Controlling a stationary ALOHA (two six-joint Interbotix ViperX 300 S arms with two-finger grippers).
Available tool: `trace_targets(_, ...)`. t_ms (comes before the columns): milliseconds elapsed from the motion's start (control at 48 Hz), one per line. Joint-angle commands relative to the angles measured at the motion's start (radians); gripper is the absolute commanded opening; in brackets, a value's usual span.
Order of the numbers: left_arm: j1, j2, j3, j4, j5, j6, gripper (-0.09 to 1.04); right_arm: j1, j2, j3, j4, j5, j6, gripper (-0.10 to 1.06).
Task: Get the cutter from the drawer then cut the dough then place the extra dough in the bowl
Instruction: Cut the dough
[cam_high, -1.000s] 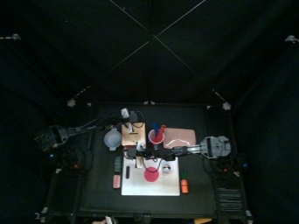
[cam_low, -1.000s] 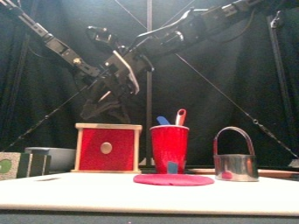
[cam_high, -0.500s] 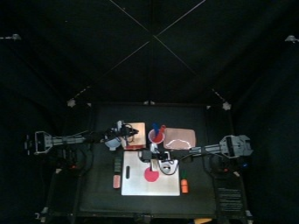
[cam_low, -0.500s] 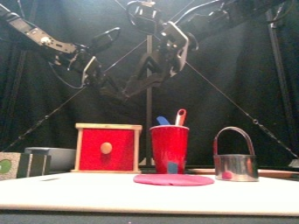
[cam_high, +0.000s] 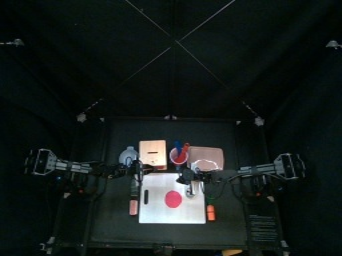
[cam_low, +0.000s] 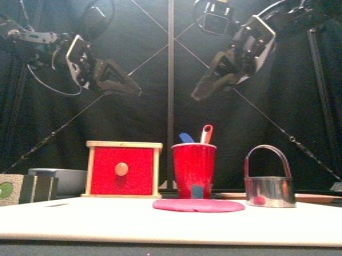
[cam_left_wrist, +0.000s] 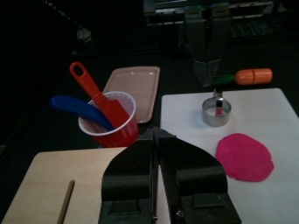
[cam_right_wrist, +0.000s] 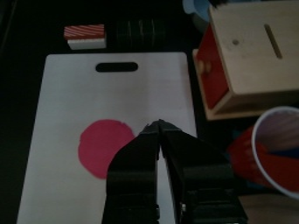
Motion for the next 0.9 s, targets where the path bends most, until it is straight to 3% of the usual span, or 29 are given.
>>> trace_targets(21,-0.041,0.005,0.011,-0.014,-0.078,-0.005,0.44,0.021,-0.048,0.011,0.029,0.037,0.002,0.28)
trace_targets(229,-0.089,0.078,0.012,-0.02,-0.137,-0.008,0.44,0.058,-0.043,0.008,0.112,0.147,0.003,0.41)
trace_targets(458,-0.124,0.155,-0.02,-0.034,-0.141,-0.009,0.45,0.08,-0.02,-0.012,0.272,0.261,0.002,0.67)
trace_targets(708,-0.129,0.153,-0.021,-0.063,-0.143,-0.026,0.46,0.097,0.026,-0.021,0.261,0.285,0.003,0.96)
trace_targets(896,-0.129,0.153,-0.021,-0.072,-0.143,-0.028,0.46,0.098,0.069,-0.031,0.265,0.29,0.002,1.0)
